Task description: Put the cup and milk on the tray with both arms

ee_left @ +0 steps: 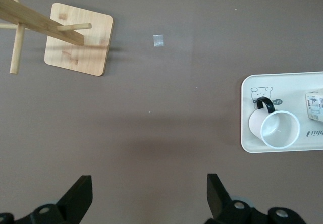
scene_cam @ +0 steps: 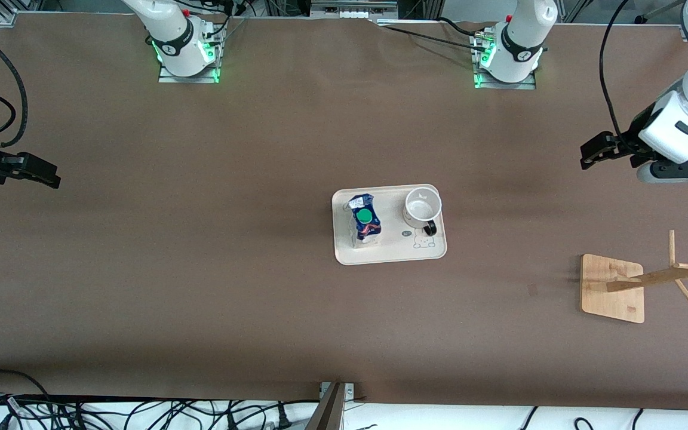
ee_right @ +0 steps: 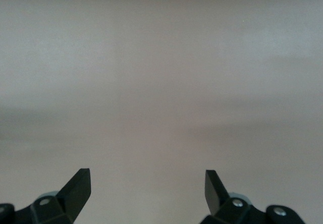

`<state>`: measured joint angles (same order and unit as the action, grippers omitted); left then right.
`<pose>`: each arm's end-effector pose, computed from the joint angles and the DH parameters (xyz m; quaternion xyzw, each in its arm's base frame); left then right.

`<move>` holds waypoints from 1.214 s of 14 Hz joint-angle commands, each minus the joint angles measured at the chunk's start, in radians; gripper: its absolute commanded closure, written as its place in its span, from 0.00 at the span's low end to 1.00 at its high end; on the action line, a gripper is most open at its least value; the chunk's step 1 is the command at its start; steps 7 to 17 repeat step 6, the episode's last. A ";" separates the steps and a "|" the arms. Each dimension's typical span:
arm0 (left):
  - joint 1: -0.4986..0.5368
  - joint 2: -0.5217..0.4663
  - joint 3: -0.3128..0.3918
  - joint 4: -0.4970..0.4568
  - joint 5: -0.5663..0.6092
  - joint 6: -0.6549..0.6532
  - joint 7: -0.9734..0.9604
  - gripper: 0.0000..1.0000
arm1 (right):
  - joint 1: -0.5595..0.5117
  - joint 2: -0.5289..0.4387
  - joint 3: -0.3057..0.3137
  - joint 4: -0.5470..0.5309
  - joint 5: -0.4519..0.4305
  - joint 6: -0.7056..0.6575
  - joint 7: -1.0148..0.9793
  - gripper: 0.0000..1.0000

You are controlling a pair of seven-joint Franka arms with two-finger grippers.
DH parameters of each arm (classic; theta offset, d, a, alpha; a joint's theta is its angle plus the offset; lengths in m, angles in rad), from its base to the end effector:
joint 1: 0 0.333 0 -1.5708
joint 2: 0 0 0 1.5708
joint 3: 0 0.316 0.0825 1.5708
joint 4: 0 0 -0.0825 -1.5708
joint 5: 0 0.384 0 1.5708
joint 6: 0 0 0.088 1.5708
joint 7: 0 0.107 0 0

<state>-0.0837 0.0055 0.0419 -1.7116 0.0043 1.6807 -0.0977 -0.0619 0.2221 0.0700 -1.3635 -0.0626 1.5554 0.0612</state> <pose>0.5597 -0.0230 0.5641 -0.9994 -0.0277 0.0180 0.0035 0.6199 -0.0068 0.5907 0.9992 -0.0273 -0.0140 0.0241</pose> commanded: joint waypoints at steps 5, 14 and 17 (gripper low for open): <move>-0.005 -0.009 -0.001 0.003 0.025 -0.023 0.021 0.00 | -0.013 -0.017 0.016 0.018 0.004 -0.021 -0.026 0.00; -0.005 -0.009 -0.001 0.003 0.025 -0.023 0.021 0.00 | -0.013 -0.020 0.013 0.018 0.003 -0.028 -0.035 0.00; -0.005 -0.009 -0.001 0.003 0.025 -0.023 0.021 0.00 | -0.013 -0.020 0.013 0.018 0.003 -0.028 -0.035 0.00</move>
